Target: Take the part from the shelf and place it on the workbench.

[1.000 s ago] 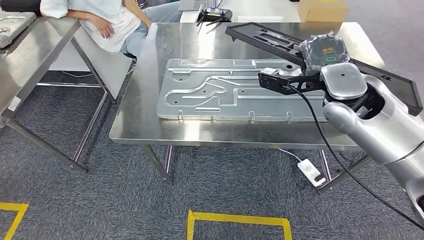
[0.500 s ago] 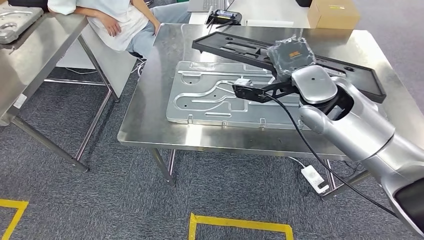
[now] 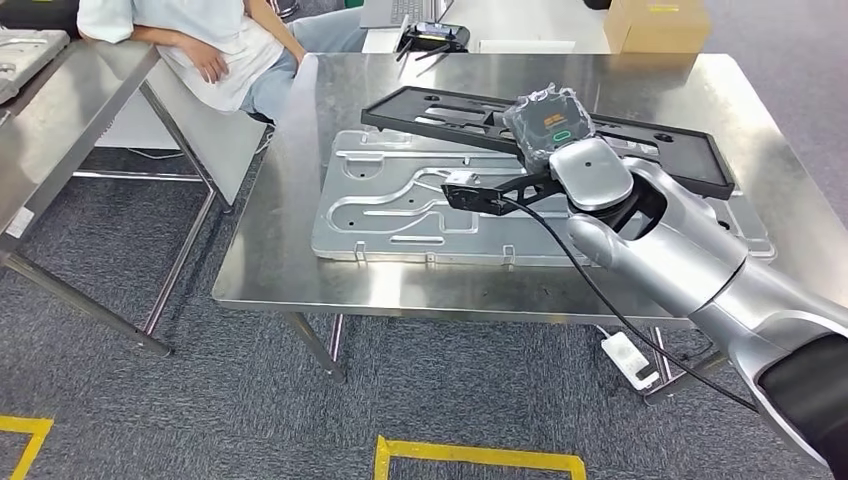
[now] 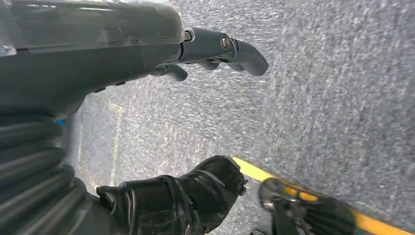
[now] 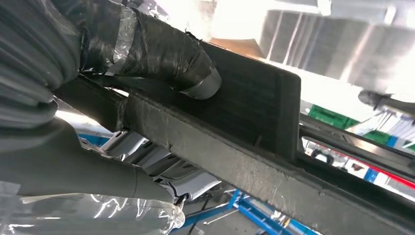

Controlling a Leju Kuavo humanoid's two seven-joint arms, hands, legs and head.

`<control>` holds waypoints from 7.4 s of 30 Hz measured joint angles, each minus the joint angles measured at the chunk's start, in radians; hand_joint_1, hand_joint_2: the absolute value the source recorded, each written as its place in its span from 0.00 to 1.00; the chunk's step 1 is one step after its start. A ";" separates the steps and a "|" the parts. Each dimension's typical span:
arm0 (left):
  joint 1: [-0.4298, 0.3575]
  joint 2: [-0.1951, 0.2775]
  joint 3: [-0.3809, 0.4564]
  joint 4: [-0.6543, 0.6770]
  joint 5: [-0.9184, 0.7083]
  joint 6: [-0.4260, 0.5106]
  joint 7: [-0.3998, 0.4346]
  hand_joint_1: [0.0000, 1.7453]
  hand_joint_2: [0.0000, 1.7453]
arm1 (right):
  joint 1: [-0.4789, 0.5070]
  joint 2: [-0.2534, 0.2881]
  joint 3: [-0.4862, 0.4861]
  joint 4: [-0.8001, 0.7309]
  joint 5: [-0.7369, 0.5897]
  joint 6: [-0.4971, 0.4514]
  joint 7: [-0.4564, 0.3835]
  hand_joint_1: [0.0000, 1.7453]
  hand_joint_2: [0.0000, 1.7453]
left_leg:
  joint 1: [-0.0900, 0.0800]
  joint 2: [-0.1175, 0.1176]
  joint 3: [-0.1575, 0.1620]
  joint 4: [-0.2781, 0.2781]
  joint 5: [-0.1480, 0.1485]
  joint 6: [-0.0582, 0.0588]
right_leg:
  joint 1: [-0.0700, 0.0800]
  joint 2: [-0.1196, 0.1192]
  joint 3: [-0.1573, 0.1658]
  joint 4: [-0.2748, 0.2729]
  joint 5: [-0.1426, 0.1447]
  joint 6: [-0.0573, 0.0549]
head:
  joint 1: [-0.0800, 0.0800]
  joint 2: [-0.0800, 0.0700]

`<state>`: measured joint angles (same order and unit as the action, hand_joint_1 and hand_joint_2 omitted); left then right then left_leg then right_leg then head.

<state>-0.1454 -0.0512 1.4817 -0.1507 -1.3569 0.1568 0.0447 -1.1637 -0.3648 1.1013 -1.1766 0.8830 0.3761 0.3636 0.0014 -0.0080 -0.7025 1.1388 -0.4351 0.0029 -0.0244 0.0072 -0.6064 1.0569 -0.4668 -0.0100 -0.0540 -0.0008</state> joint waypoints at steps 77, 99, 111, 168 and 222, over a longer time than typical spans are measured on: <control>0.003 0.001 0.000 0.000 -0.001 0.026 -0.012 0.00 1.00 | 0.097 0.000 0.001 0.105 0.006 -0.046 -0.001 1.00 1.00 | -0.002 -0.001 0.114 -0.111 -0.034 0.034 | 0.003 -0.005 -0.075 0.048 0.042 0.036 | 0.018 0.000; 0.001 0.000 0.000 0.000 0.027 0.021 -0.084 0.00 0.50 | 0.112 0.010 0.007 0.120 0.026 -0.058 -0.017 0.00 0.00 | -0.001 0.005 0.076 -0.135 0.022 0.030 | 0.006 -0.002 -0.008 0.018 -0.019 0.034 | 0.014 0.000; -0.002 0.000 0.000 0.000 0.023 0.035 -0.084 0.00 0.00 | 0.143 0.018 0.006 0.141 0.026 -0.092 -0.038 0.00 0.00 | -0.007 -0.001 0.076 -0.102 -0.005 0.015 | 0.008 -0.003 -0.022 -0.004 0.025 0.022 | 0.014 0.000; -0.007 0.008 0.005 0.000 0.039 -0.002 -0.054 0.00 0.00 | 0.165 0.008 0.001 0.132 0.018 -0.054 -0.020 0.00 0.00 | -0.006 0.013 0.066 -0.115 0.016 0.036 | 0.004 -0.008 -0.026 0.128 -0.017 0.038 | 0.016 0.000; -0.011 0.015 0.008 -0.001 0.052 -0.002 -0.037 0.00 0.00 | 0.204 -0.043 -0.026 0.094 -0.018 -0.053 0.000 0.00 0.00 | -0.021 0.021 0.185 -0.193 -0.013 0.055 | 0.022 -0.008 -0.090 0.032 0.029 0.022 | 0.006 0.000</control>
<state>-0.1569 -0.0359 1.4893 -0.1518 -1.3053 0.1546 0.0081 -0.9596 -0.4073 1.0752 -1.0828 0.8650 0.3235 0.3635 -0.0194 0.0128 -0.5176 0.9460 -0.4483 0.0581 -0.0028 -0.0003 -0.6963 1.0886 -0.4378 0.0116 -0.0476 -0.0008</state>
